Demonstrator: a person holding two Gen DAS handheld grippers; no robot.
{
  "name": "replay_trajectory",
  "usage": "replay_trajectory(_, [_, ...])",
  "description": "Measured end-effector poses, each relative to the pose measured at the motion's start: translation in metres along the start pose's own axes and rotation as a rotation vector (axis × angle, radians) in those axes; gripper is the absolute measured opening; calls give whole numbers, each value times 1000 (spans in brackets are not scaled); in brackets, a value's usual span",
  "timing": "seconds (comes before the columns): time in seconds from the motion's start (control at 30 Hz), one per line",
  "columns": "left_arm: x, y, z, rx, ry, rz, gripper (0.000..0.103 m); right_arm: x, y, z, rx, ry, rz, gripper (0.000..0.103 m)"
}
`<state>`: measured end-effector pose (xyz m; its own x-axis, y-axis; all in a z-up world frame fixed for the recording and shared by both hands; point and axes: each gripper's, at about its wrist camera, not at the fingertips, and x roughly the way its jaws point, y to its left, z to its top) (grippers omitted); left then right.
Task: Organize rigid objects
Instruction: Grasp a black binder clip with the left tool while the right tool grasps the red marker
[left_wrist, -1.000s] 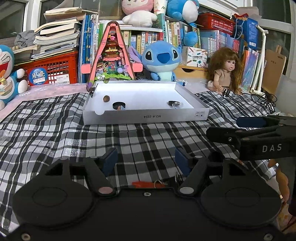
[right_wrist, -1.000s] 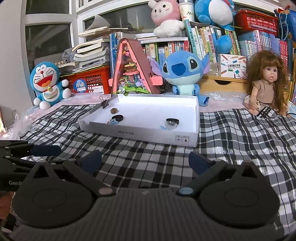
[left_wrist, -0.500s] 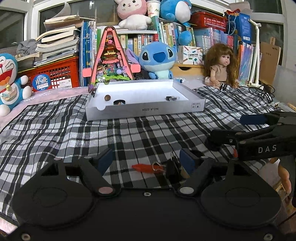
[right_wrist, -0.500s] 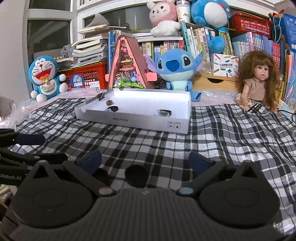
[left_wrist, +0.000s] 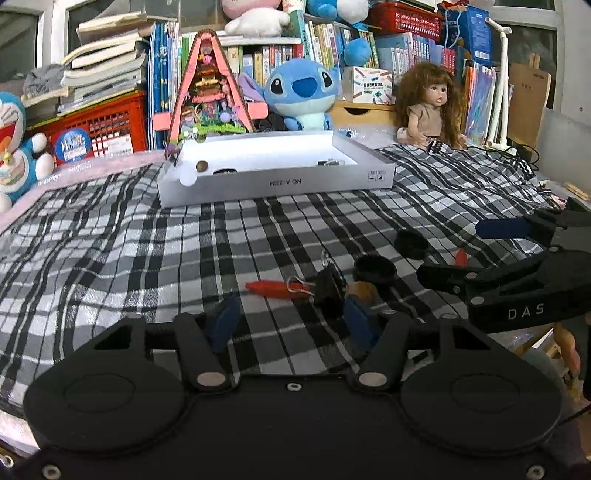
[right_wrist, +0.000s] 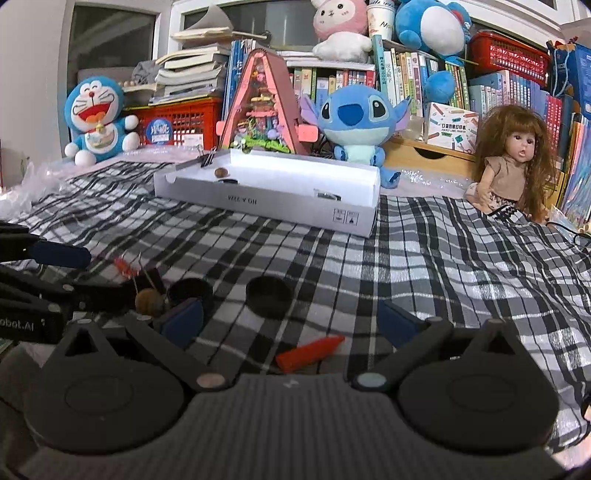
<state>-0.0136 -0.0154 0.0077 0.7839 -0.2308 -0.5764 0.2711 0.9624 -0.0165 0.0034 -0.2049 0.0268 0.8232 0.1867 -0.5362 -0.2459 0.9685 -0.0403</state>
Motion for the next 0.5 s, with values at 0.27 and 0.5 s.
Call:
replay_trajectory(0.27, [-2, -4, 0, -25, 20, -55, 31, -1, -2, -8, 29, 35, 17, 90])
replay_trajectory(0.5, [6, -5, 8, -50, 10, -45, 30, -4, -4, -12, 27, 35, 14, 82])
